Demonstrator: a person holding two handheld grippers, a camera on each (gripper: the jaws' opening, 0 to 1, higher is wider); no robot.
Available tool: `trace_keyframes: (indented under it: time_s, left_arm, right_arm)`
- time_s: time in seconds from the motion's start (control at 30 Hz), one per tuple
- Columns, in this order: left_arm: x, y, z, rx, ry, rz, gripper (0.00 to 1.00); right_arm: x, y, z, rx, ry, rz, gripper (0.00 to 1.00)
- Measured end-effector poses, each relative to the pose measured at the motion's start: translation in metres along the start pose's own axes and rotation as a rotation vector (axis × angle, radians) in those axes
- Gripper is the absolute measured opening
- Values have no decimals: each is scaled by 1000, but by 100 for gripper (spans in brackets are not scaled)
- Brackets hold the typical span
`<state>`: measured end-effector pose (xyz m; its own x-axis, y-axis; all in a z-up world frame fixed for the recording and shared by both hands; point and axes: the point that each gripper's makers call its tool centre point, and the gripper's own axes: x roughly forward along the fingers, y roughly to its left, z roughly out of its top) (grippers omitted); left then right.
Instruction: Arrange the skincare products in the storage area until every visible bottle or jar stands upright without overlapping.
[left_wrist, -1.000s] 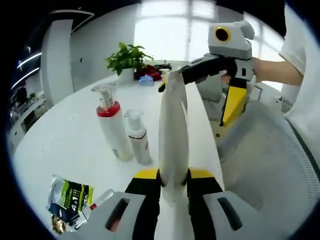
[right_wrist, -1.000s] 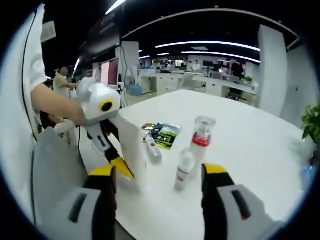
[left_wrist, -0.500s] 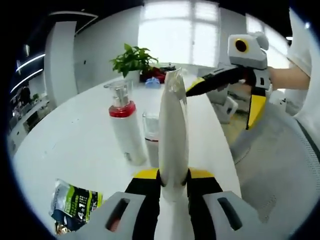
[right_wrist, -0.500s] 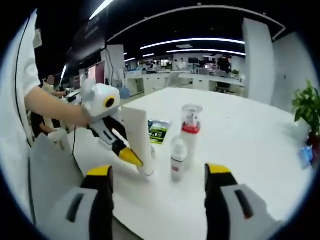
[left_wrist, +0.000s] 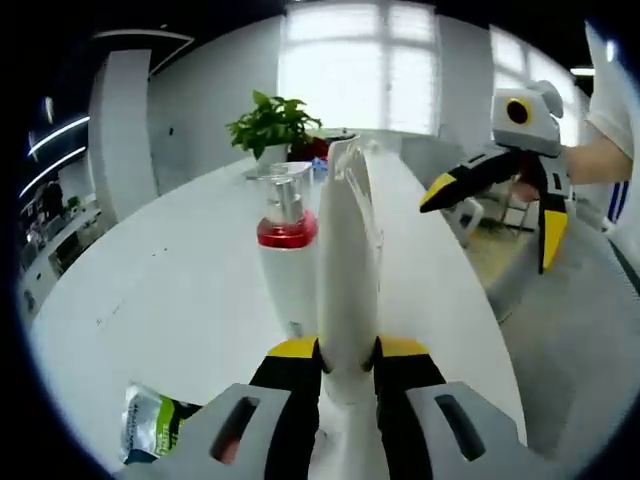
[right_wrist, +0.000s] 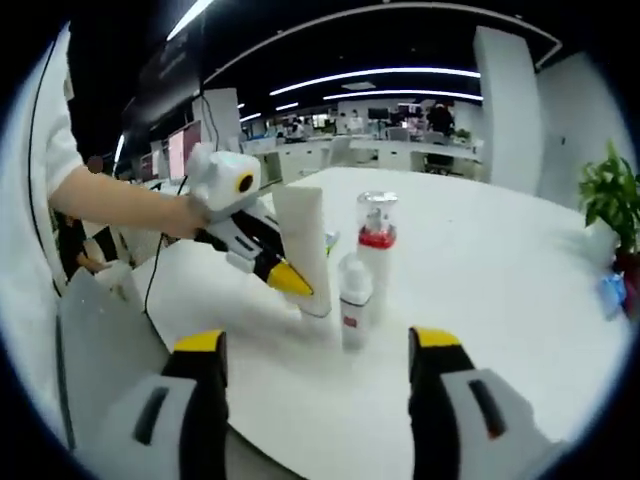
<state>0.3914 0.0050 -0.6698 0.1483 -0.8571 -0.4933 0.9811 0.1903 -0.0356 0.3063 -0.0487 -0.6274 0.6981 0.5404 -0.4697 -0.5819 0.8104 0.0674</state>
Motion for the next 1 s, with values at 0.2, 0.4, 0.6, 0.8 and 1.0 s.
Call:
trace_keyframes:
  time_s: [0.2,0.4,0.6,0.8,1.0]
  left_arm:
    - [1,17,2,-4,-9,1,17]
    - [4,29,4,8,2,-1,17]
    - [8,41,6,26,9,-2,17]
    - [12,43,8,26,4,-11,17]
    - [13,43,8,21,1,-10,17]
  right_arm:
    - [2,-1,-4,0,15,0,74]
    - [5,1,-5,5,19,3,74]
    - [7,2,-7,3,27,8,74]
    - [8,0,-8,8,28,5,74]
    - [8,0,-8,9,28,5,74]
